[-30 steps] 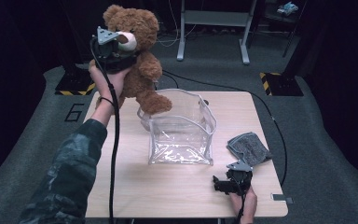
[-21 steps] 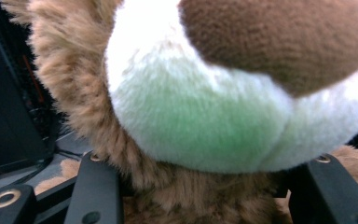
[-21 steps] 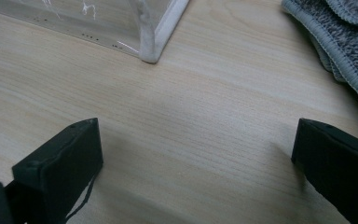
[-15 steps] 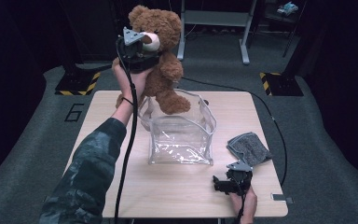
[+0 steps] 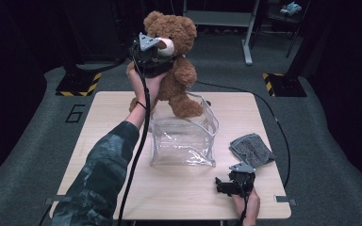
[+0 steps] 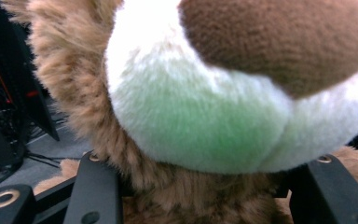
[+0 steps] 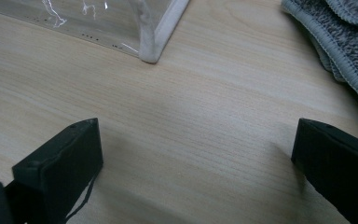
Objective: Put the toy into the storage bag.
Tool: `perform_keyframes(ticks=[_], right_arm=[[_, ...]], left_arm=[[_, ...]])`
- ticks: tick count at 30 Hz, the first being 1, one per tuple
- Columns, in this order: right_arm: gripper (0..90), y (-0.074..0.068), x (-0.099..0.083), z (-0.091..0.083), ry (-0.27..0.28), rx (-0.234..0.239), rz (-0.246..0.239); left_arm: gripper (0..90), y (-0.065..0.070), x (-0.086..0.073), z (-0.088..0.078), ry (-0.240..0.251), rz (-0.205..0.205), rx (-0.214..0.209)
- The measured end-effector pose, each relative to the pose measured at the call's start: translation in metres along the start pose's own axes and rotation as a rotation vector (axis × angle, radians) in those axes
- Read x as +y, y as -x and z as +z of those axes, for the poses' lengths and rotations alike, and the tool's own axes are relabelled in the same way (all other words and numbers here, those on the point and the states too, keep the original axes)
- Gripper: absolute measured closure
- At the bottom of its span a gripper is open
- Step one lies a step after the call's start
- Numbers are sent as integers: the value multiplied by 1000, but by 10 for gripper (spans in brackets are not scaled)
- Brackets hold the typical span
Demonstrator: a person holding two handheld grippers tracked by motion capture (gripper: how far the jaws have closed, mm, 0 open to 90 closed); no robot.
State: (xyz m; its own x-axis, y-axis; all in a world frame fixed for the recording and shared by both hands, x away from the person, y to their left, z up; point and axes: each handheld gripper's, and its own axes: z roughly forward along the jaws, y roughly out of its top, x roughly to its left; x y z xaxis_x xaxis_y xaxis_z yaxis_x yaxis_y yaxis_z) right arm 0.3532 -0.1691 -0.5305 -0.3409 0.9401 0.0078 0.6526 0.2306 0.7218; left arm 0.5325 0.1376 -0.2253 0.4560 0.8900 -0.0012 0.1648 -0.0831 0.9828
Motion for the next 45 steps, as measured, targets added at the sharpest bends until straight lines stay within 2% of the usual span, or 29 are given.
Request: perform_keyframes(ticks=[15,19,24,28,31,37,38,45], right_arm=[[12,0,0,0,-2,-2,4],[12,0,0,0,-2,-2,4],[12,0,0,0,-1,-2,4],[12,0,0,0,-1,-2,4],[12,0,0,0,-1,-2,2],[12,0,0,0,0,-2,3],[12,0,0,0,-1,-3,4],[12,0,0,0,-1,-3,5]], left_arm=[[460,12,-16,16,-12,-29,-24],[460,11,-25,18,-18,-53,-31],[459,10,-32,18,-20,-62,-33],[459,8,-37,17,-28,-49,-32],[458,8,-42,17,-31,-65,-30],[455,13,-59,20,-54,-68,-44],[454,13,-61,20,-66,-58,-50],[445,17,-77,20,-100,-87,-55]])
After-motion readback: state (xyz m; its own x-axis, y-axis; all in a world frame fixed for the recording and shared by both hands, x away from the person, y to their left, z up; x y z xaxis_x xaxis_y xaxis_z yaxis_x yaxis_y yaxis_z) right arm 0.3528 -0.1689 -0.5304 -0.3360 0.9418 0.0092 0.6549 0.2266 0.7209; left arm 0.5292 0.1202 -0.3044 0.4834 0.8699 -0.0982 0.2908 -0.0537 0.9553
